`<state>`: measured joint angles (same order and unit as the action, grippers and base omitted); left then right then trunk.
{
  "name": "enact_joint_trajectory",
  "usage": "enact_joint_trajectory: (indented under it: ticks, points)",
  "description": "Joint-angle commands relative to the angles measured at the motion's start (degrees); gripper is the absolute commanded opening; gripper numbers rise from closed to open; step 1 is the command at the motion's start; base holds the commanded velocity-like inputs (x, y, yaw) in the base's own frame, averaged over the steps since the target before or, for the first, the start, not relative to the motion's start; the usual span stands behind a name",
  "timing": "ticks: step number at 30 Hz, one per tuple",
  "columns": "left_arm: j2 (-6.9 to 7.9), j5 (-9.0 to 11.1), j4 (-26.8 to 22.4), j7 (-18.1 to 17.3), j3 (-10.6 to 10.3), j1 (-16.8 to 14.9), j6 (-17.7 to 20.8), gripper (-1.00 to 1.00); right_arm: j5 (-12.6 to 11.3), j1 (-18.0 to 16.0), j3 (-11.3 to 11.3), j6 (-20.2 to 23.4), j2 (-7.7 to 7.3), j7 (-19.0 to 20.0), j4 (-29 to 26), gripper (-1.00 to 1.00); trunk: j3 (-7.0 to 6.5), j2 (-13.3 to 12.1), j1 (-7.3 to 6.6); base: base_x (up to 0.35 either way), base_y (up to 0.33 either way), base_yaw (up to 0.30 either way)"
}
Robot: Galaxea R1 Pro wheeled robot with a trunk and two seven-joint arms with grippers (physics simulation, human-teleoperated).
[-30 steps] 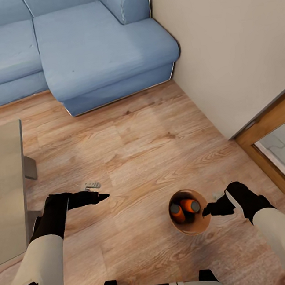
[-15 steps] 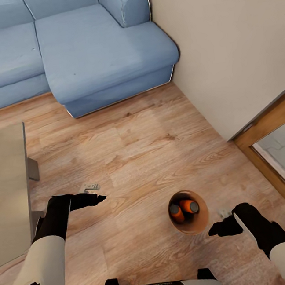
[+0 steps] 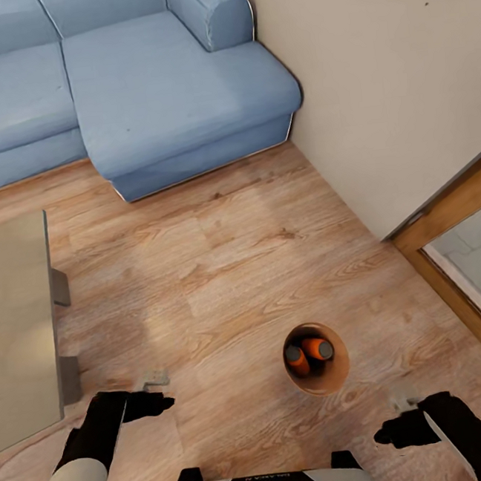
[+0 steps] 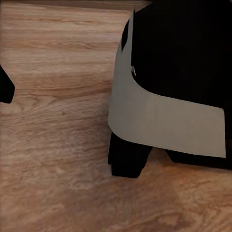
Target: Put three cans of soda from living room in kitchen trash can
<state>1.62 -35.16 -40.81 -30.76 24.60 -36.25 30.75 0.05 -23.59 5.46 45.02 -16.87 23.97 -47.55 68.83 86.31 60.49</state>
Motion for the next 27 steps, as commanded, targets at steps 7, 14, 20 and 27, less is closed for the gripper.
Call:
enact_joint_trajectory:
  ticks: [7,14,20,27]
  points:
    - [0.38,-0.06,2.15,9.42,9.85,11.46,-14.95,1.00,0.02,9.43,0.02,-12.82,0.14,-1.01,0.99,1.00,-1.27,-2.82,-1.54,0.000,0.000,0.000]
    - [4.02,0.05,13.85,13.79,12.15,15.07,-27.05,1.00,-0.01,12.34,-4.20,-25.13,0.47,-2.05,14.57,1.00,-2.52,-5.63,-3.08,0.000,0.000,0.000]
    - [6.41,0.61,22.19,19.20,13.39,16.22,-36.31,1.00,-0.07,12.62,-6.37,-35.50,0.60,-7.47,27.90,1.00,-3.60,-8.04,-4.40,0.000,0.000,0.000]
    - [7.92,1.94,28.11,21.24,13.76,19.48,-45.84,1.00,-0.14,12.69,-6.89,-44.66,0.67,-10.12,36.89,1.00,-4.86,-10.84,-5.93,0.000,0.000,0.000]
